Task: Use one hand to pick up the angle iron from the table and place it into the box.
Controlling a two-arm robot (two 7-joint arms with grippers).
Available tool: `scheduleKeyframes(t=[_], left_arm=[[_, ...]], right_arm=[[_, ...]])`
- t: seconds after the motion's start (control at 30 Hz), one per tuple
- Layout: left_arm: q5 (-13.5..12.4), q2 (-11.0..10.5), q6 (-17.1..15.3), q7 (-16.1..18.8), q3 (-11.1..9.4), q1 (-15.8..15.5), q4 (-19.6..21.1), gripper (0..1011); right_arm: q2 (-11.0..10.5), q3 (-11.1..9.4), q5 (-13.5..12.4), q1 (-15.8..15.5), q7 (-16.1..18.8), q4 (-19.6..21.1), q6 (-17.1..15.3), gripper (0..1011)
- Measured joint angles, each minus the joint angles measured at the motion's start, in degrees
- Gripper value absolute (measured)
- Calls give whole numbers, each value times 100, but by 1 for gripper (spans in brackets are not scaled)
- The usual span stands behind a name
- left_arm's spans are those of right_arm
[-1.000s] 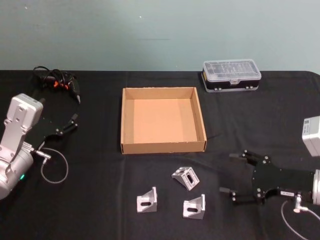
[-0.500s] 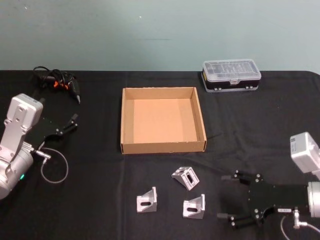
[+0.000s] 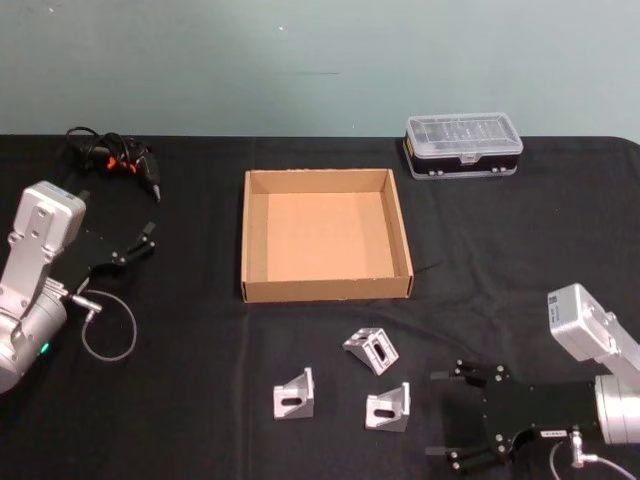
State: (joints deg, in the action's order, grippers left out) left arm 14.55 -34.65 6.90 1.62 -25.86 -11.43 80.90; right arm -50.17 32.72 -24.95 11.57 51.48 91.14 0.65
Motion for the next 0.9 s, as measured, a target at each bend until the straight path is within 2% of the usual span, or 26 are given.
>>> scheduleKeyframes(t=[0.9], left_arm=[[0,0,0,0,0,0,0,1011]], right_arm=[[477,342,37,491,-15,-592,-108,1004]])
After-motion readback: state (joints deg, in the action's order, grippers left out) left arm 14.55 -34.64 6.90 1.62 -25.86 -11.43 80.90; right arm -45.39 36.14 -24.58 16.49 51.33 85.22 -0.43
